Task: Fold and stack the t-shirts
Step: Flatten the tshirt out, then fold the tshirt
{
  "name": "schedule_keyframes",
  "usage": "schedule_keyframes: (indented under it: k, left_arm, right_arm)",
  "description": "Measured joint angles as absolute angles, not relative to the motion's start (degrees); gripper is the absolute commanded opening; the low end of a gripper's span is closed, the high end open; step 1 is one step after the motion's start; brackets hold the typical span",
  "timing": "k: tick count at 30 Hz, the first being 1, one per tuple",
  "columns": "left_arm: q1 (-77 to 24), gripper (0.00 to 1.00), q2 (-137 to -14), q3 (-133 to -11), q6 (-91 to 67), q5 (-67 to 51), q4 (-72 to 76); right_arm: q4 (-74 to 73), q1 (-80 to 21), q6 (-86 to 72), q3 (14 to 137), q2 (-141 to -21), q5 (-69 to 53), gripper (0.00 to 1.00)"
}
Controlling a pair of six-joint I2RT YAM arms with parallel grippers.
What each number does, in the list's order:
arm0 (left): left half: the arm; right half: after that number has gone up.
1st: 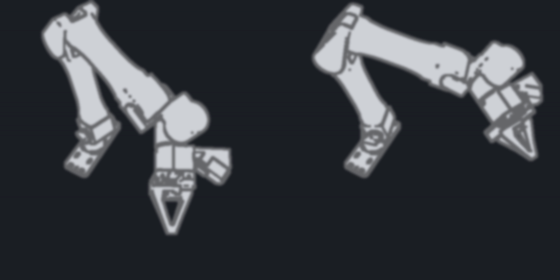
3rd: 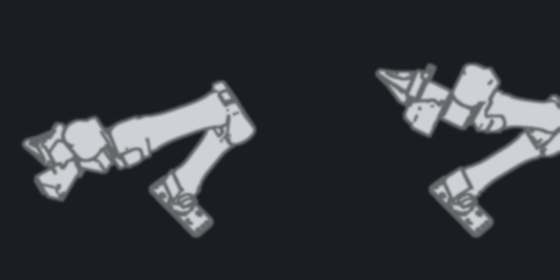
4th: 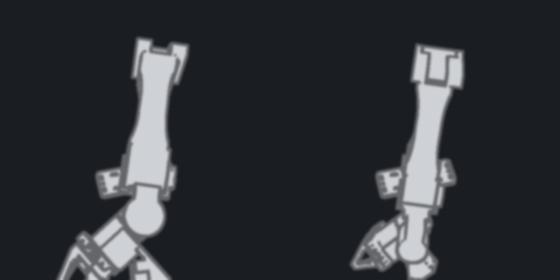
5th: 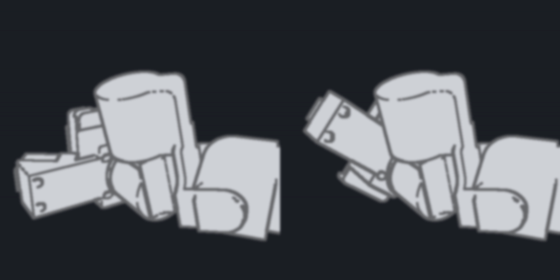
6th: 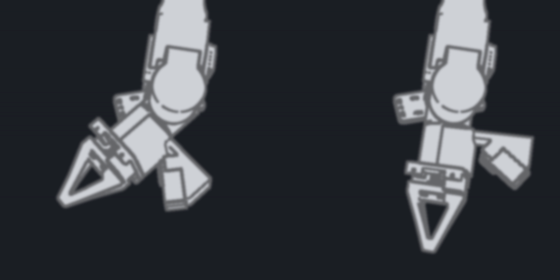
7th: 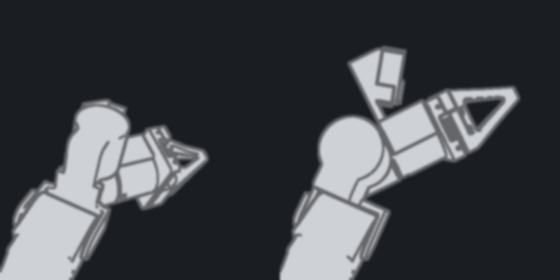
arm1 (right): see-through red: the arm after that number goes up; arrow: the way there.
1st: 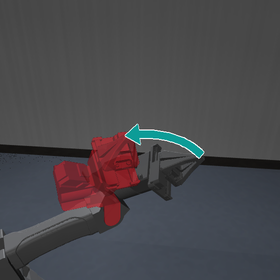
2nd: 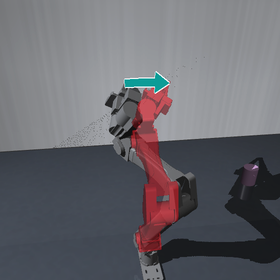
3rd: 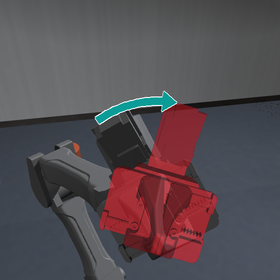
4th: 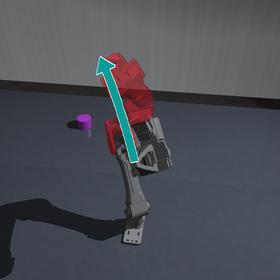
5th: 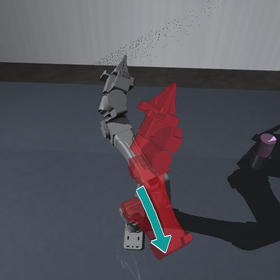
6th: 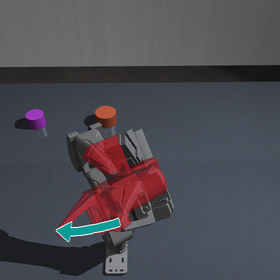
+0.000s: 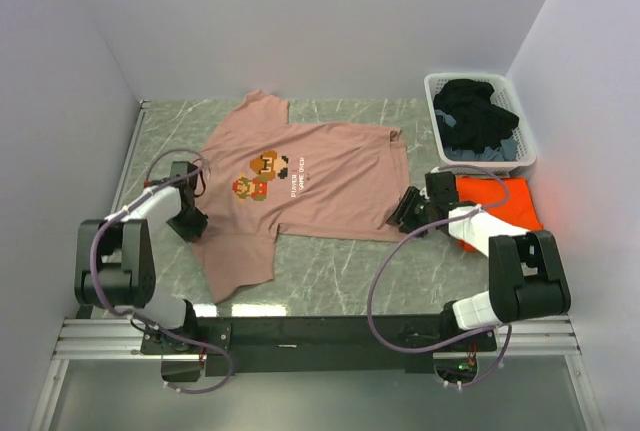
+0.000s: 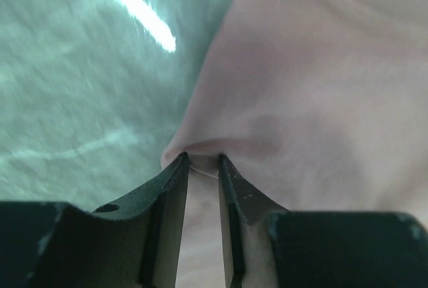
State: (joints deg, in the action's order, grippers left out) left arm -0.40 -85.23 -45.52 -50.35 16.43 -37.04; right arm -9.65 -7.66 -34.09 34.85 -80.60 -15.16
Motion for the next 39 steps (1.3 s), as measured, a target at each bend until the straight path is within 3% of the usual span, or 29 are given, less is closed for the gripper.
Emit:
schedule_keyframes:
  k: [12,16,20,23,26,30,39]
  left_arm:
    - [3.03,0.46,-102.19,-63.9,-39.72,20.69,-36.12]
    - [3.03,0.63,-105.08,-68.27,-37.95,20.82,-35.29]
    - [1.83,0.74,-102.96,-68.58,-37.47,20.93,-36.45]
    - [-2.11,0.71,-97.19,-66.57,-38.65,21.34,-38.22]
    - [-9.19,0.6,-88.42,-62.5,-40.47,21.26,-39.7]
    - [-20.01,0.6,-79.11,-56.01,-43.48,18.96,-41.45]
    - [-32.84,0.5,-78.39,-48.56,-48.9,16.12,-44.93]
  right_arm:
    - [-8.19,-3.53,-37.08,41.56,-89.01,-18.81,0.53]
    - [-9.28,-3.22,-37.01,44.03,-90.48,-17.54,0.55]
    - [-10.44,-3.46,-35.51,45.21,-89.54,-16.21,0.57]
    - [-12.64,-4.36,-33.98,45.21,-86.04,-15.16,0.57]
    - [-14.02,-7.18,-32.36,44.51,-78.72,-14.17,0.58]
    - [-14.81,-10.87,-31.09,42.61,-69.19,-14.06,0.58]
    - [-17.43,-14.13,-30.85,33.52,-58.87,-15.94,0.58]
